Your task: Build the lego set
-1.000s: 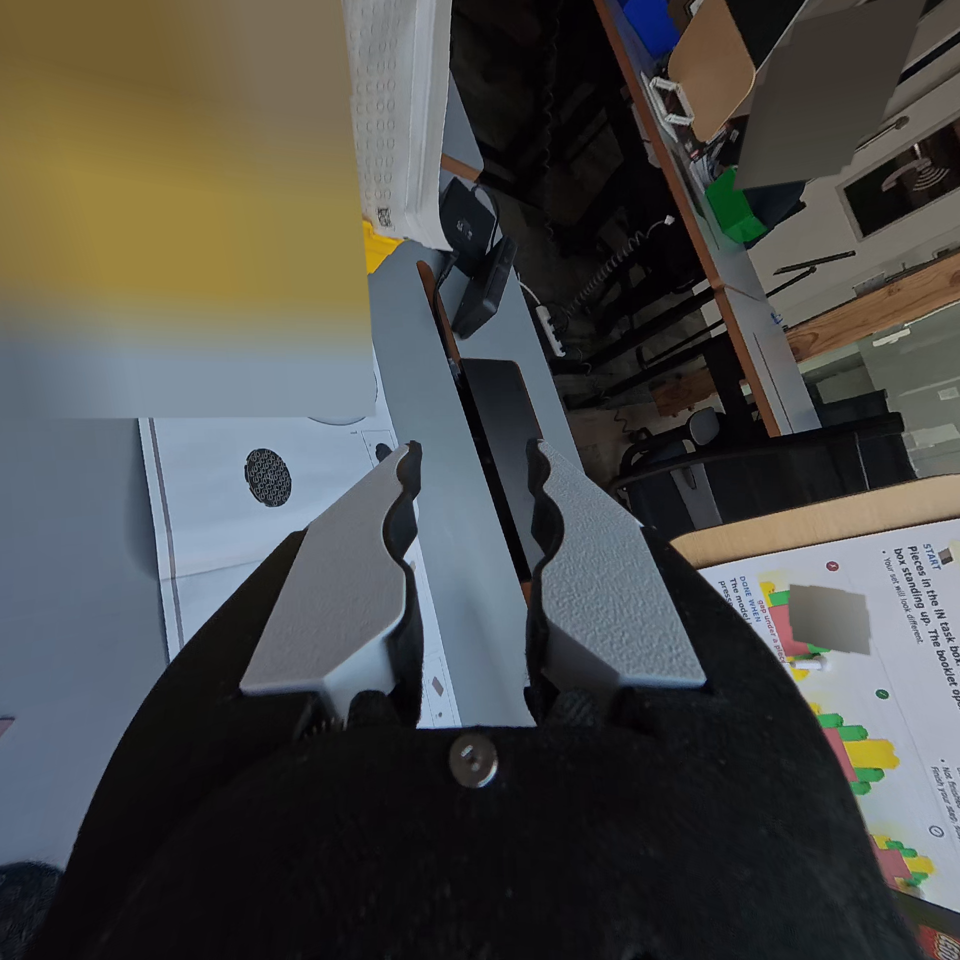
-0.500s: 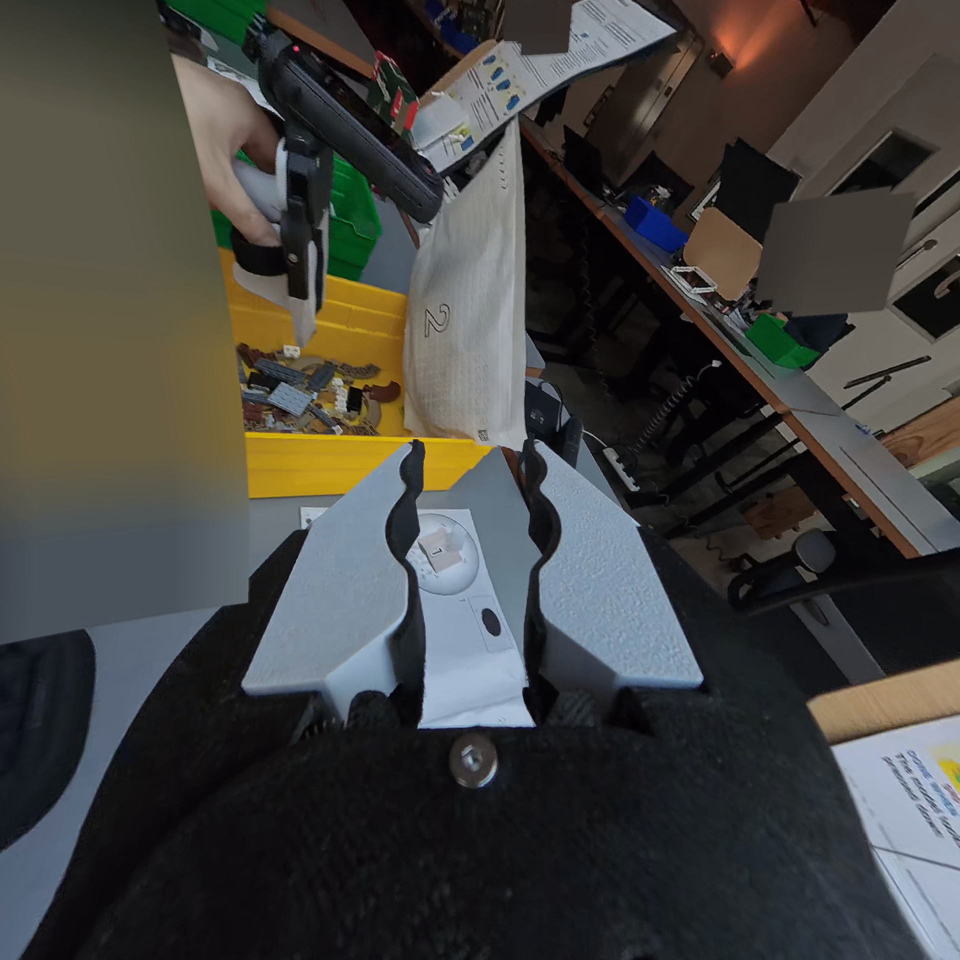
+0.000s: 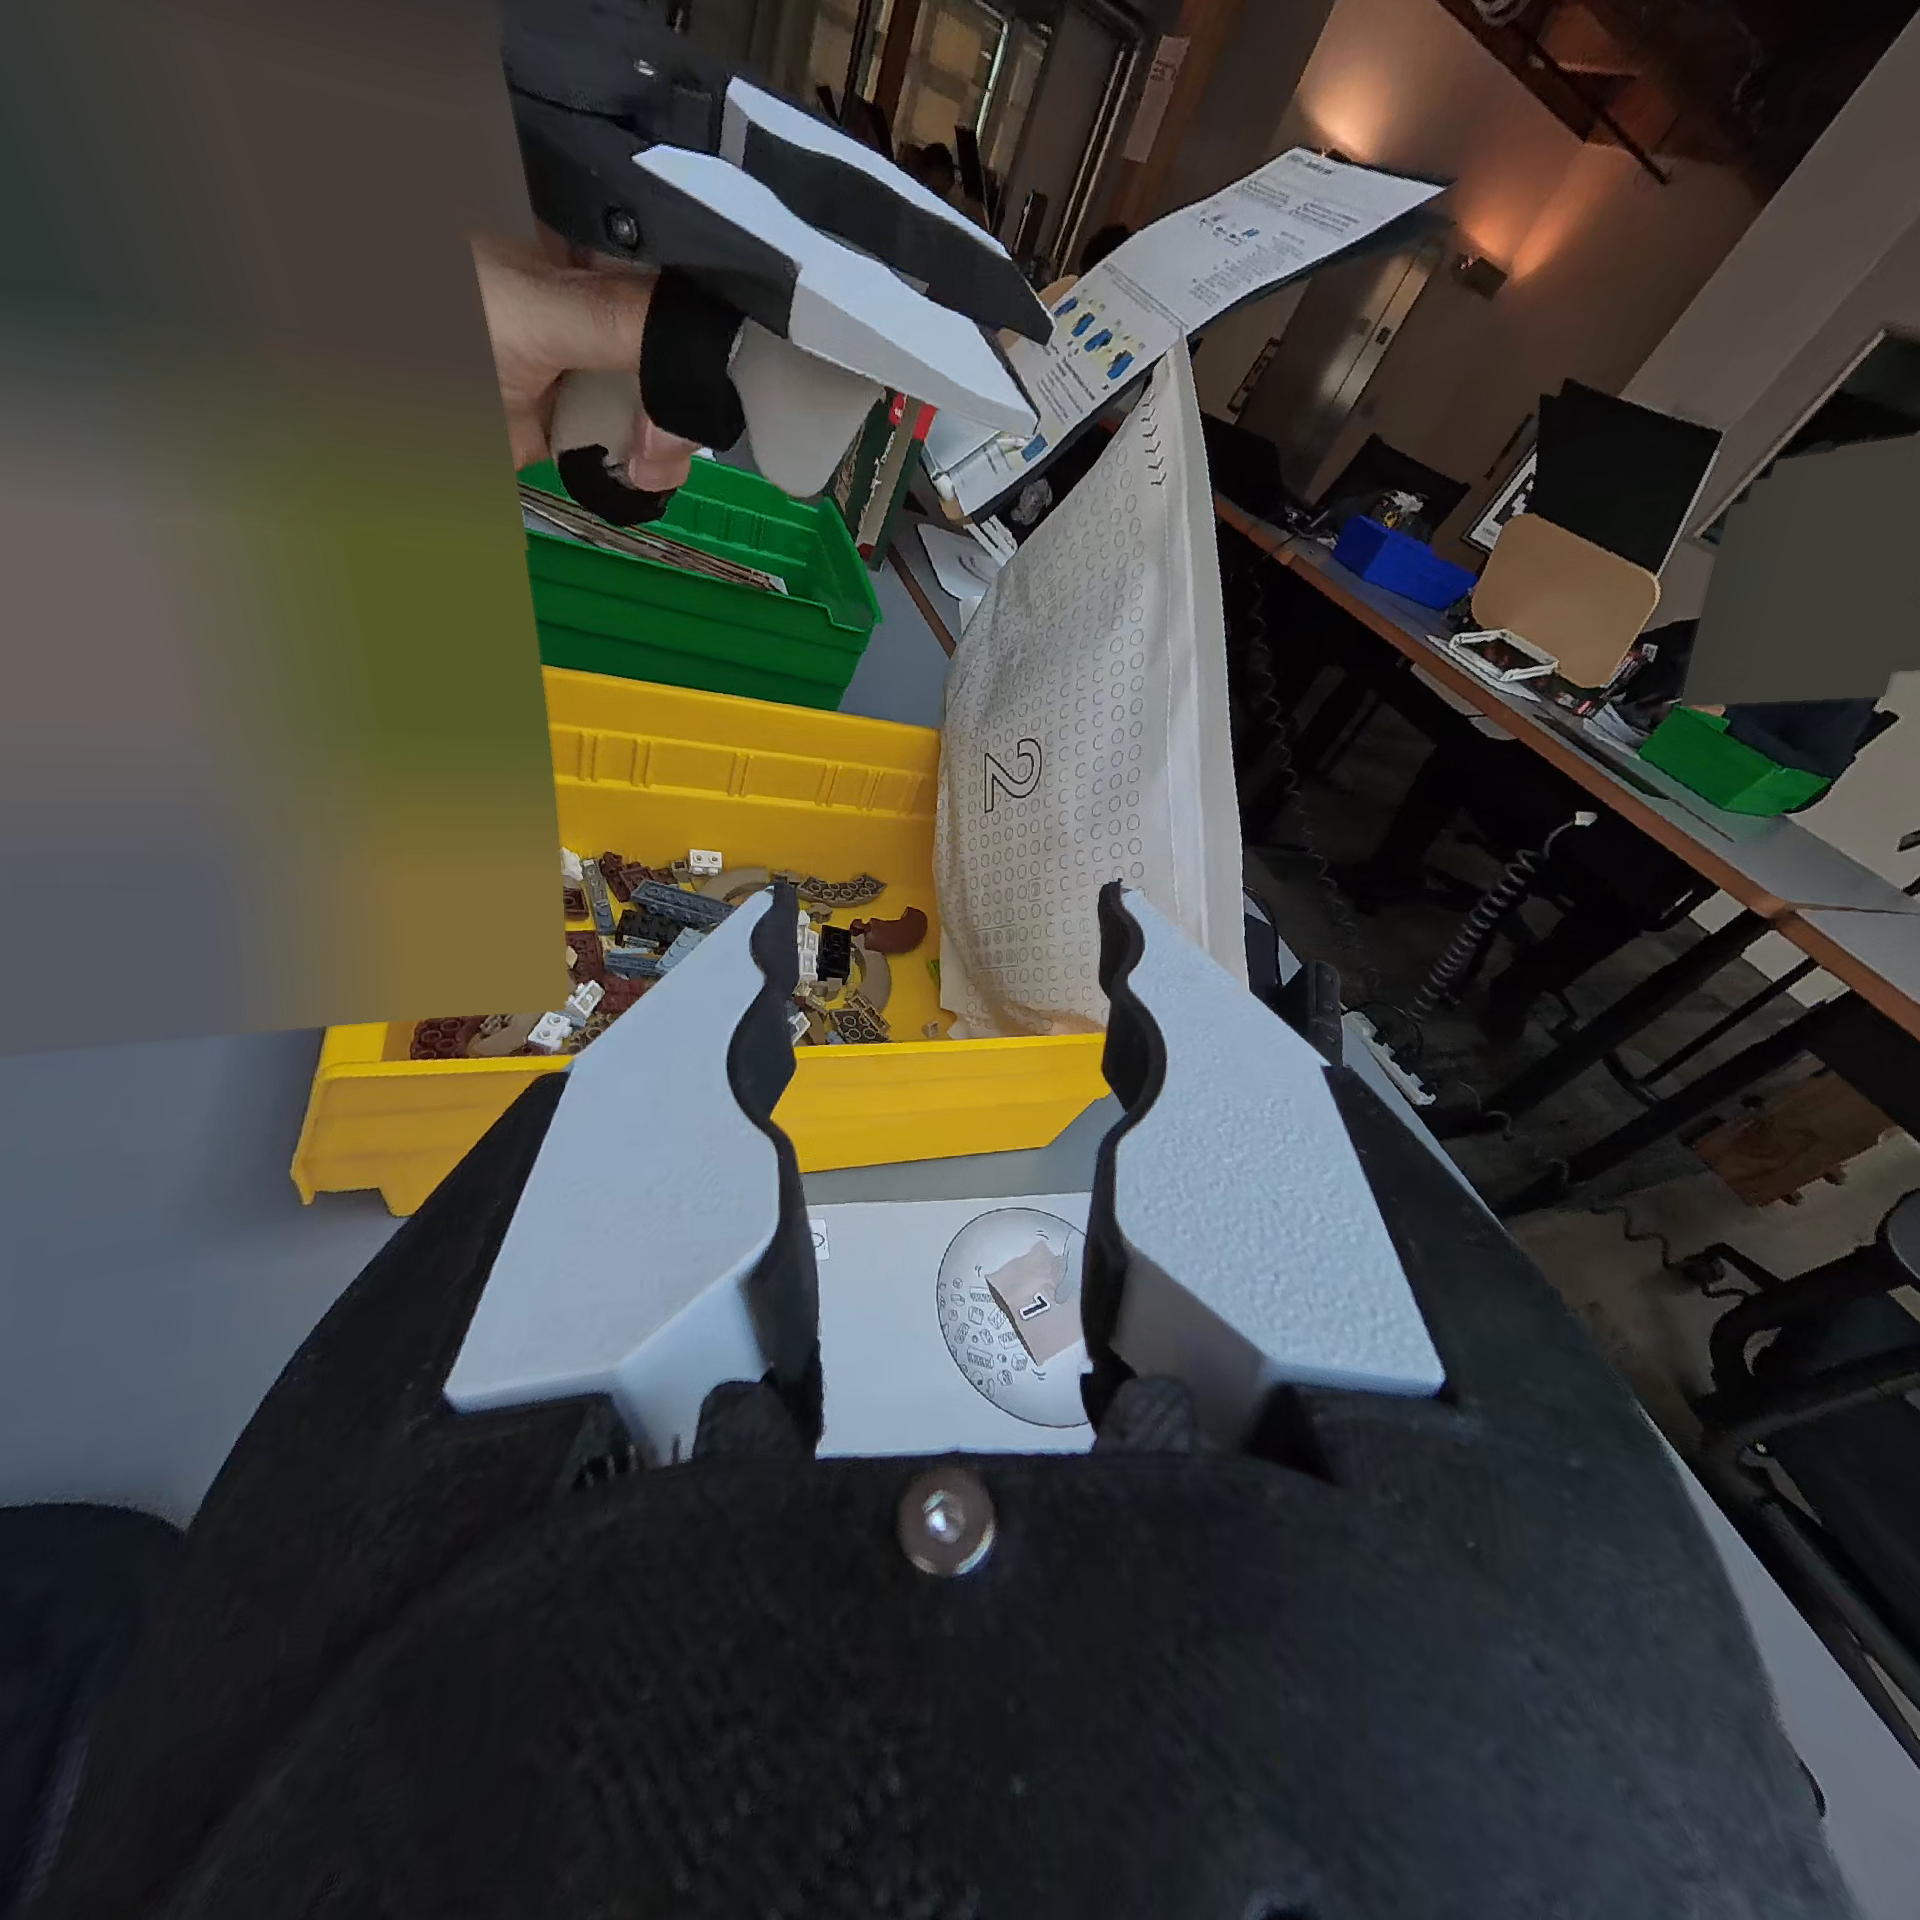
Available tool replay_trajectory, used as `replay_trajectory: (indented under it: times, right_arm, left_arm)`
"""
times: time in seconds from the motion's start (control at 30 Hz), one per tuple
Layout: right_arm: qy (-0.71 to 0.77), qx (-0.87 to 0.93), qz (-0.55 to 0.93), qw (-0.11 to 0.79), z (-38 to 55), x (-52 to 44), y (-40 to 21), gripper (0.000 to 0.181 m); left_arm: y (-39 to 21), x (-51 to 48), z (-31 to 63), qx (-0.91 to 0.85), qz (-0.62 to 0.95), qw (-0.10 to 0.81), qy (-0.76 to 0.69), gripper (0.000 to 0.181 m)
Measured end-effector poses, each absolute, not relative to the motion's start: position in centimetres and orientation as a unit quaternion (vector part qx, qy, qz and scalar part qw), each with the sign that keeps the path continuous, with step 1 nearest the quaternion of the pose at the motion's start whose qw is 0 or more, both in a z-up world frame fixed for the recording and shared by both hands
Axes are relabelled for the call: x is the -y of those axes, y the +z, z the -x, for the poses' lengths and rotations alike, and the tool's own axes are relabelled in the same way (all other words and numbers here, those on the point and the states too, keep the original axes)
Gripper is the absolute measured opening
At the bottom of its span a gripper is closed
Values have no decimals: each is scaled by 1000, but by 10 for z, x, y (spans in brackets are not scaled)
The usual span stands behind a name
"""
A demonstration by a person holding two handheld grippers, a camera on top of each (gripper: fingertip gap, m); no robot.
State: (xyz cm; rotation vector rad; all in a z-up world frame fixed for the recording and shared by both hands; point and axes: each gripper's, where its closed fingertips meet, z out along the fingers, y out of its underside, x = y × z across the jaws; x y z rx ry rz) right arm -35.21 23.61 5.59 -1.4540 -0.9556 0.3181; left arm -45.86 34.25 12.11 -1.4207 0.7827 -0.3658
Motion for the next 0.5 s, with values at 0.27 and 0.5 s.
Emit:
replay_trajectory:
  times: [0.27, 0.5]
  right_arm:
    - [121, 407, 605, 673, 342, -233, 73, 55]
    - [68, 418, 603, 676, 326, -232, 82, 49]
  left_arm:
    - [58, -347, 468, -405, 731, 537, -115, 72]
    - [-49, -329, 470, -465, 836, 281, -77, 36]
